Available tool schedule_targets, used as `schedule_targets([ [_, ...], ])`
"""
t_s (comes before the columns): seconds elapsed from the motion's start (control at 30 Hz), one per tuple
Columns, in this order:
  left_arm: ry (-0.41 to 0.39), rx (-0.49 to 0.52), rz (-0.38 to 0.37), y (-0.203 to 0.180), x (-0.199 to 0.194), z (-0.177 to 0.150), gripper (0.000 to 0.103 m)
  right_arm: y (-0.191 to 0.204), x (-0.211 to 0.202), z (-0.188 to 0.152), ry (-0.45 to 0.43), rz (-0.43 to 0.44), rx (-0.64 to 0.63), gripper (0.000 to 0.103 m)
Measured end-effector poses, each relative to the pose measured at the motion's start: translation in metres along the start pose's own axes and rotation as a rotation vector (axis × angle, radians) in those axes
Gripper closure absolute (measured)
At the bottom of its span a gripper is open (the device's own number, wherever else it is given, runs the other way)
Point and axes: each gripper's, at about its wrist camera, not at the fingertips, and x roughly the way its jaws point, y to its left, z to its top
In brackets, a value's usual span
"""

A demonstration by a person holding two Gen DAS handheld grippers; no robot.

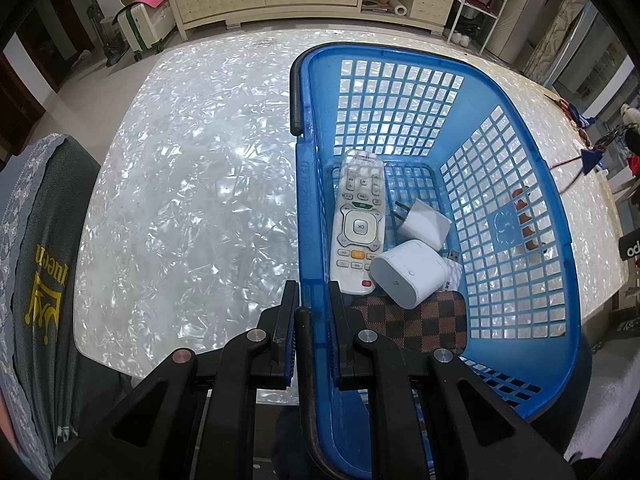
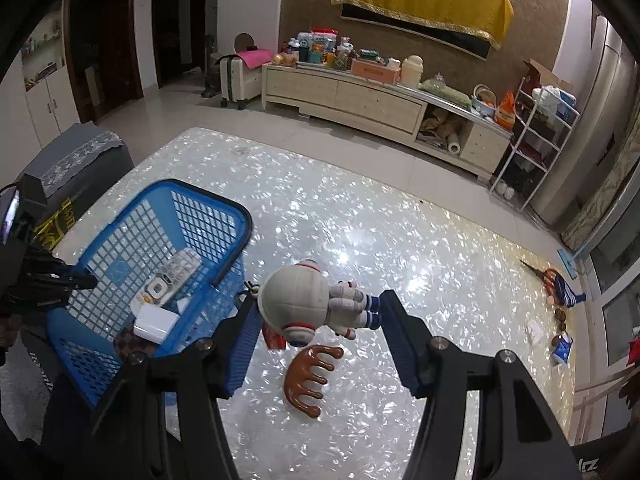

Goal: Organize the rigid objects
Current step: 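Lift the astronaut keychain with the right gripper and carry it over the basket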

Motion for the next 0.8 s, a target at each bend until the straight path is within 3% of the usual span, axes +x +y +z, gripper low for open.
schedule_targets([
  [0.57, -0.001, -0.001, 0.001, 0.001, -0.001, 0.0, 0.089, 0.061, -0.026, 0.037, -0.066, 0.088, -0.071, 0.046],
  [0.8, -0.002, -0.002, 0.0, 0.001, 0.0, 0.0, 0.089, 0.088, -0.014, 0.041, -0.042, 0.146, -0.116, 0.046],
])
